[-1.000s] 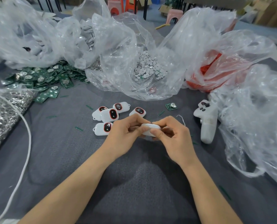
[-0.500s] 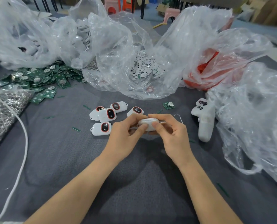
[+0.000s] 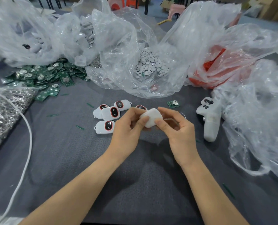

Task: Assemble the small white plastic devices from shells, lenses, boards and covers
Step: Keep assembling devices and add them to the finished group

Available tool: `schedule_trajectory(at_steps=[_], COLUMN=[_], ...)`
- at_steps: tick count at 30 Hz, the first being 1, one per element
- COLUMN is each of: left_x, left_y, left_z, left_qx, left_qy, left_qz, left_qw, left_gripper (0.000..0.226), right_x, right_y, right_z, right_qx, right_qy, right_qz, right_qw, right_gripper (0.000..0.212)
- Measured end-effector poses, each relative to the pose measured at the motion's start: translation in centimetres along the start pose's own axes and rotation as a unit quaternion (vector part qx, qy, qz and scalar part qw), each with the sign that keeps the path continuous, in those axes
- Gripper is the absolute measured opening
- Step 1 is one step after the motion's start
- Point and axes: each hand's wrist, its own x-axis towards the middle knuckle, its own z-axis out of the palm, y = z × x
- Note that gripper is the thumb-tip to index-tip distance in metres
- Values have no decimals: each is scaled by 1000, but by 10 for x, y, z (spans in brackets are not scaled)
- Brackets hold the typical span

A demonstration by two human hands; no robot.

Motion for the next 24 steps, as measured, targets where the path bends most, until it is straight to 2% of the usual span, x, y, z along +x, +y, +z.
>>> schedule_trajectory(at_steps=[2, 3, 5, 7, 9, 14, 19, 24], left_x=[0, 0, -3, -3, -2, -2, -4, -4], left_y=[1, 1, 0, 1, 2, 4, 5, 7], left_z=[-1, -1, 0, 1, 1, -3, -1, 1], left_qx=[-72, -65, 17, 81, 94, 108, 117, 68], left_qy=[-24, -44, -65, -44, -19, -31, -16, -14], left_qz=[-32, -30, 11, 55, 80, 107, 113, 74], left_qw=[997, 996, 998, 994, 992, 988, 987, 995], left_gripper=[11, 14, 24, 27, 25, 26, 18, 21], right_x=[0, 0, -3, -5, -6, -7, -8, -8], right_y=[1, 1, 1, 0, -1, 0, -2, -3], right_z=[0, 0, 2, 4, 4, 1, 2, 4], right_qx=[-17, -32, -62, -83, -109, -197, -176, -86], right_qy=[11, 13, 16, 11, 9, 18, 4, -1], right_qz=[-9, -23, -65, -102, -134, -201, -200, -128], right_qw=[1000, 999, 996, 991, 985, 959, 964, 988], right_gripper=[16, 15, 16, 18, 17, 16, 19, 20])
